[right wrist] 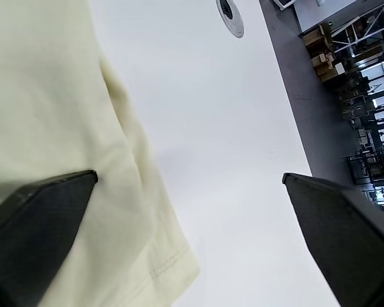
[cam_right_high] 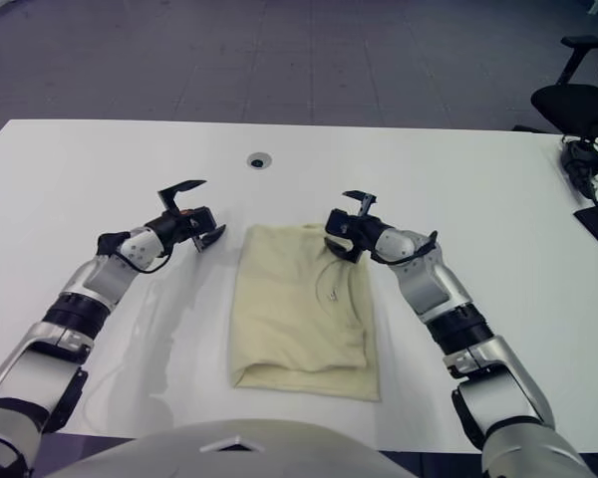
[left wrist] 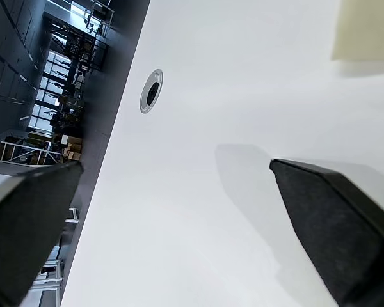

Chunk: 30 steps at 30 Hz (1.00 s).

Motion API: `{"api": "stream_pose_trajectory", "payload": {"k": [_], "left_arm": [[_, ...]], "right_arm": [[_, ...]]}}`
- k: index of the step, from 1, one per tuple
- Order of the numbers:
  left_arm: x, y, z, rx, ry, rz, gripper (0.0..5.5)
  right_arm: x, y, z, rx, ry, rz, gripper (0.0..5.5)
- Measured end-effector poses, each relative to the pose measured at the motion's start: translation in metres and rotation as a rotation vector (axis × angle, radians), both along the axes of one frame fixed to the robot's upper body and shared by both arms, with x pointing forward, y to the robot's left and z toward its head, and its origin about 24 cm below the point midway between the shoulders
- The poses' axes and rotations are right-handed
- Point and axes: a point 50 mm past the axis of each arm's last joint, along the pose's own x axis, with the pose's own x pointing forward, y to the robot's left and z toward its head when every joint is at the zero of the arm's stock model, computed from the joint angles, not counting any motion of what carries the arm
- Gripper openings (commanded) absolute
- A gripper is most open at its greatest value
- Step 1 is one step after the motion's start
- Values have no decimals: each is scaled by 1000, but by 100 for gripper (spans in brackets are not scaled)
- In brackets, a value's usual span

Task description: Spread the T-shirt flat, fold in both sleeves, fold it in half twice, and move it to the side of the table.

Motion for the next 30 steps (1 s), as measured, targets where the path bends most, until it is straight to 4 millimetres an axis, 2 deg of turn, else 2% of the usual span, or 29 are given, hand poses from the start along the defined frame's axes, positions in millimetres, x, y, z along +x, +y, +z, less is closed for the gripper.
{"api": "stream_pose_trajectory", "payload": {"k": [4, 9, 12, 14, 17, 19, 20, 22, 25, 30], "left_arm": [[5, 2, 1, 6, -12, 8, 540], [7, 6, 7, -27, -35, 33, 540], [0, 4, 27, -138, -88, 4, 540], [-10, 3, 43, -209, -126, -43, 540], [-34, -6, 66, -290, -175, -154, 540], [-52, -14, 77, -318, -183, -247, 540], [-67, -21, 81, -322, -175, -321, 540], [-94, -30, 83, -299, -132, -440, 540], [-140, -37, 65, -207, 26, -575, 540], [-180, -37, 56, -132, 215, -697, 540]], "right_arm": [[13, 11, -1, 40, -7, -30, 540], [15, 13, 4, 83, -20, -54, 540], [5, 13, 9, 185, 15, -55, 540], [0, 15, 25, 279, 14, -49, 540], [-8, 18, 68, 402, -53, -12, 540], [-15, 17, 84, 437, -75, 2, 540], [-21, 14, 91, 444, -83, 2, 540], [-31, 6, 95, 437, -92, -11, 540], [-49, -8, 95, 408, -102, -51, 540], [-64, -17, 86, 394, -96, -99, 540]]}}
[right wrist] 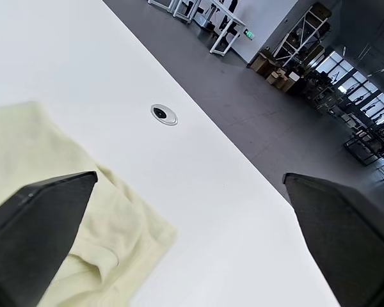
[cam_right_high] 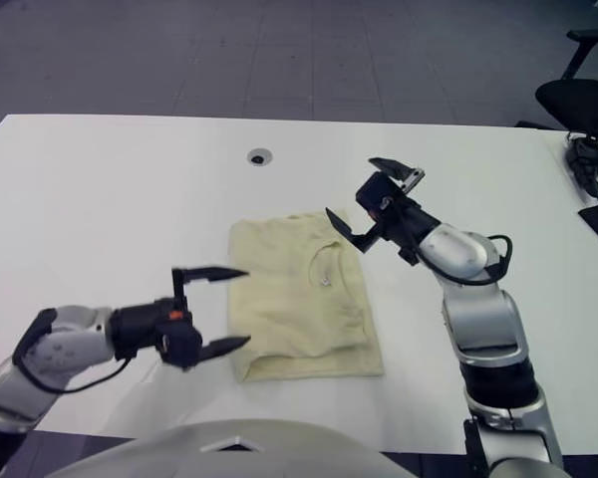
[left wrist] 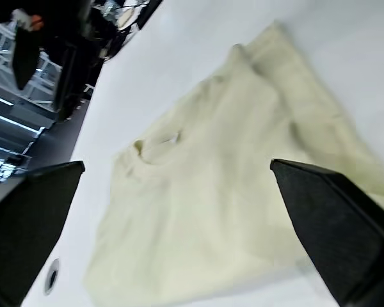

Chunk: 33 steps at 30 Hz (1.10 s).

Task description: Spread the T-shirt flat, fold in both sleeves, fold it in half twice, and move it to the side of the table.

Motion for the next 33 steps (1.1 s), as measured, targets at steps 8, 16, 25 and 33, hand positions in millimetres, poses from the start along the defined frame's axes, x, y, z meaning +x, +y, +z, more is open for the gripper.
{"api": "stream_pose_trajectory", "payload": {"k": [8, 16, 25, 33], "left_arm": [[-21, 1, -24, 171, 134, -40, 540], [-15, -8, -36, 200, 117, 54, 540], [-18, -15, -43, 195, 183, 105, 427], [-24, -15, -45, 207, 225, 112, 291]], "right_arm": [[-9, 1, -16, 6, 47, -25, 540], [-16, 6, -26, 1, 73, -21, 540], [-17, 10, -29, -4, 69, -23, 540], [-17, 11, -30, -10, 67, -22, 540]]}}
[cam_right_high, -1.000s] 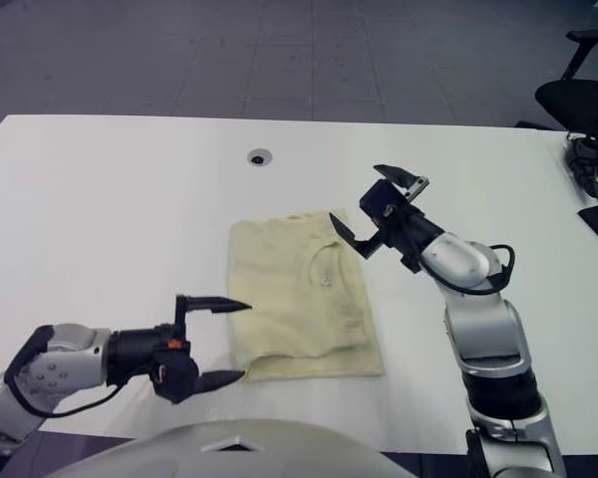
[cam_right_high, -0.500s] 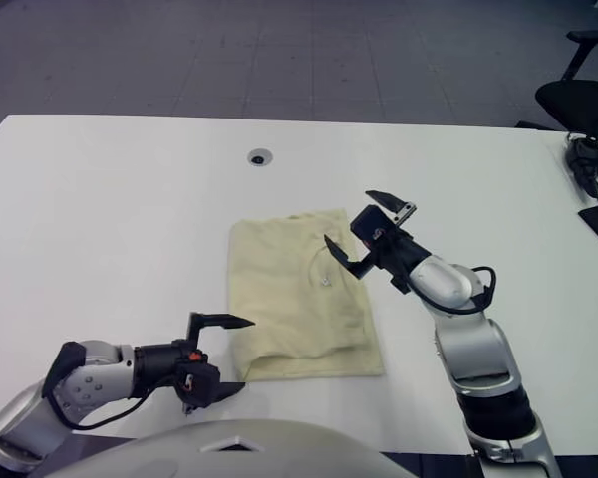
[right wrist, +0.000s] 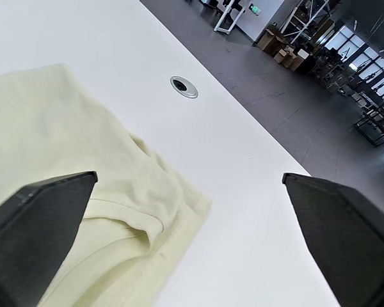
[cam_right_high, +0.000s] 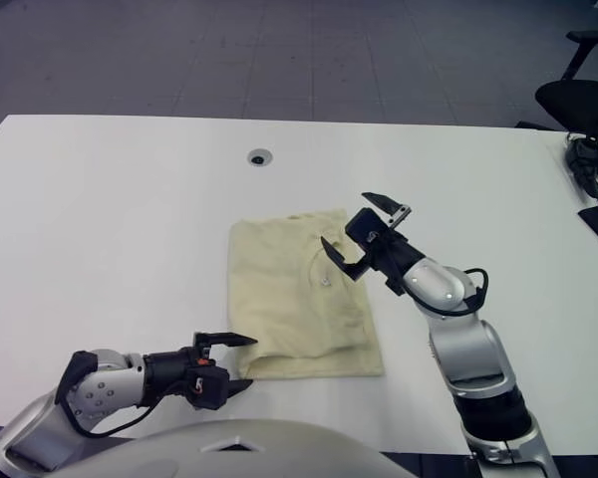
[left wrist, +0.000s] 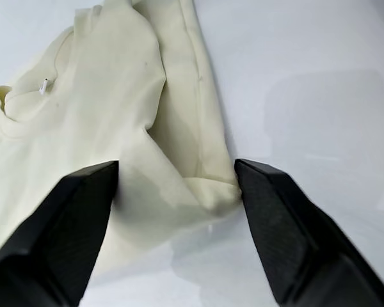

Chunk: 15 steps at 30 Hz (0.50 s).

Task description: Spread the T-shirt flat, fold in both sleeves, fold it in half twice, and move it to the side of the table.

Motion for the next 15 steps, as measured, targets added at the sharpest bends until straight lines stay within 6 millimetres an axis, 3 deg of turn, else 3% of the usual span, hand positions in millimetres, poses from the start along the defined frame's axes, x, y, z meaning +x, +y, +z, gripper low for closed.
{"api": "stream_pose_trajectory", "payload": {"k": [10, 15], "left_arm": [[0, 7, -1, 46, 4, 9, 86], [1, 9, -3, 58, 6, 17, 20]], "right_arm": [[0, 0, 0, -17, -11, -7, 540], [-2, 1, 2, -21, -19, 3, 540]]}}
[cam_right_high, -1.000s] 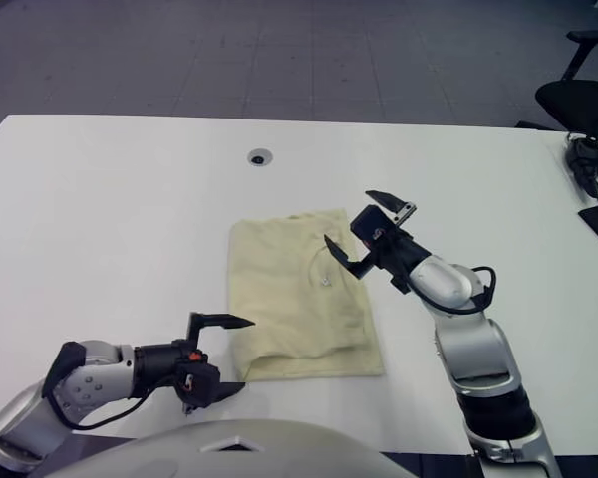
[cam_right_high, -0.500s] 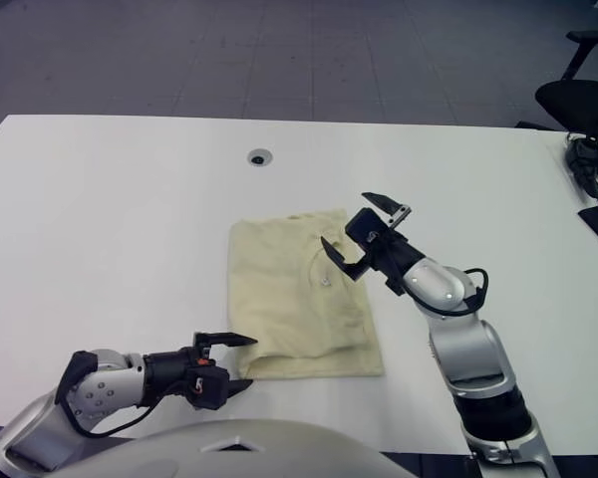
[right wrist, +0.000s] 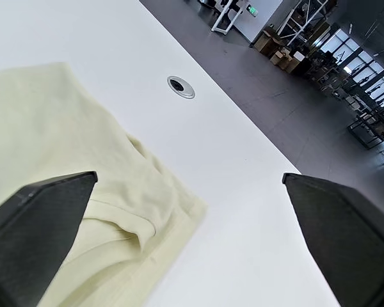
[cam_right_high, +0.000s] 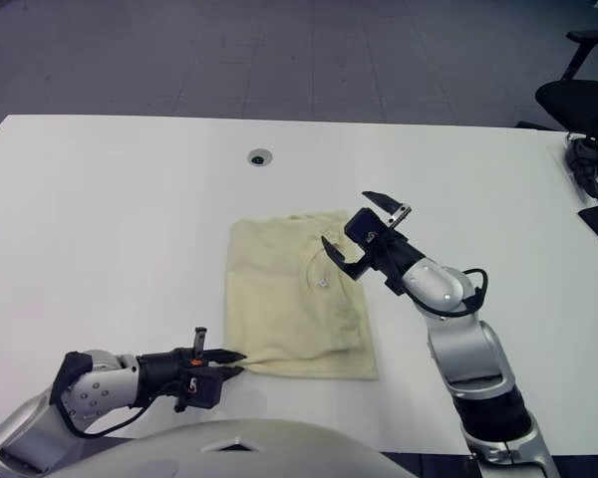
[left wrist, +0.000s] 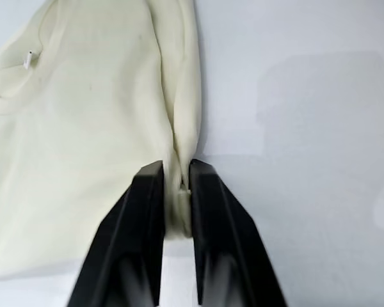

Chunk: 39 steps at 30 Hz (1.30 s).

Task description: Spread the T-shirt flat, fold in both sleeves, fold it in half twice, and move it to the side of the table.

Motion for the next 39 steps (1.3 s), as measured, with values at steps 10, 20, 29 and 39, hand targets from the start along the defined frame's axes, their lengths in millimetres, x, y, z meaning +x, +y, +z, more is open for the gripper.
{"api": "stream_pose_trajectory", "payload": {"k": [10, 20, 29, 39], "left_arm": [[0, 1, 0, 2, 4, 0, 15], [0, 1, -1, 3, 4, 2, 15], [1, 1, -1, 5, 5, 0, 15], [1, 1, -2, 7, 8, 3, 15]], "right_arm": [[-52, 2, -2, -104, 243, 332, 540], [-108, -3, -27, -279, 565, 543, 540], [-108, -6, -36, -363, 560, 558, 496], [-102, -11, -38, -403, 532, 570, 332]]}}
